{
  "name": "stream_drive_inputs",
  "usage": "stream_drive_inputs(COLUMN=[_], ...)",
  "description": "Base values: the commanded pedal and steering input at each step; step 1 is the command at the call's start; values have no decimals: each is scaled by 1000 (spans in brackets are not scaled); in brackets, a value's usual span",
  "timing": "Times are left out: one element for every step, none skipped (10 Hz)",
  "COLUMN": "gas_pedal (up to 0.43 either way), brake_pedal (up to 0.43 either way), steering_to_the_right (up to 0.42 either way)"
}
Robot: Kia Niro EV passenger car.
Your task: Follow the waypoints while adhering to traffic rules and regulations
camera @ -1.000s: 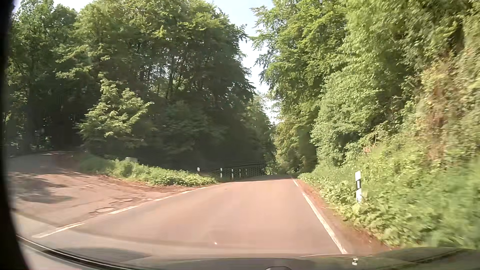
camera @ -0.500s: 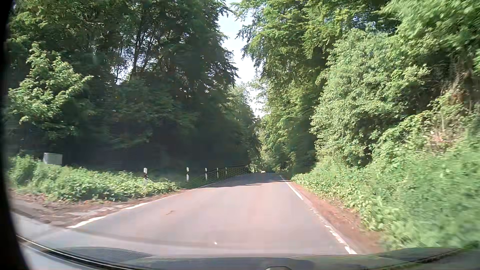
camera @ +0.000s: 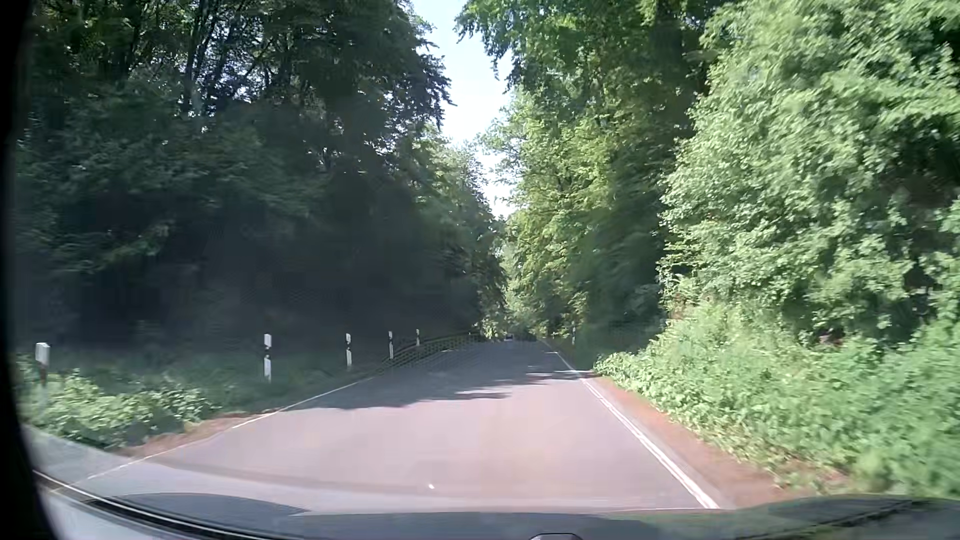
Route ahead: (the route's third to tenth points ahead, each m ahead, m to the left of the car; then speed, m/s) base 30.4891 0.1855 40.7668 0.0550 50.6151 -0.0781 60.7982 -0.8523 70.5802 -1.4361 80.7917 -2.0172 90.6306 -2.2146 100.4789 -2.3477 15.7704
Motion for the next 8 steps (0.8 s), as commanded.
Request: stream_drive_inputs(gas_pedal=[260, 260, 248, 240, 228, 228, 220, 220], brake_pedal=[0, 0, 0, 0, 0, 0, 0, 0], steering_to_the_right=[10, 9, 8, 7, 4, 3, 3, 3])
